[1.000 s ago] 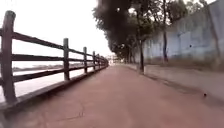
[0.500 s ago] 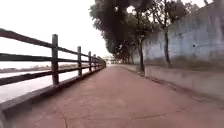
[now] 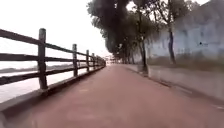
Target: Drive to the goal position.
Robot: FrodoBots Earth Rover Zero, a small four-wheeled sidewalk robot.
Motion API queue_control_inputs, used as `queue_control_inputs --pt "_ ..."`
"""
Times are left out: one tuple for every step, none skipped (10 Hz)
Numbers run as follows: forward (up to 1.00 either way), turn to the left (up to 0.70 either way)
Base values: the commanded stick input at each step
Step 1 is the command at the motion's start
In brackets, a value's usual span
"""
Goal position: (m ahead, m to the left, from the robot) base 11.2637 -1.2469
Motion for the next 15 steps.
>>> queue_control_inputs --pt "1.0 0.0" --pt "1.0 0.0" --pt "1.0 0.0" --pt "1.0 0.0" --pt "1.0 0.0" --pt "1.0 0.0" --pt "1.0 0.0" --pt "1.0 0.0" --pt "1.0 0.0" --pt "1.0 0.0" --pt "1.0 0.0" --pt "1.0 0.0" --pt "1.0 0.0" --pt "1.0 0.0" --pt "1.0 0.08"
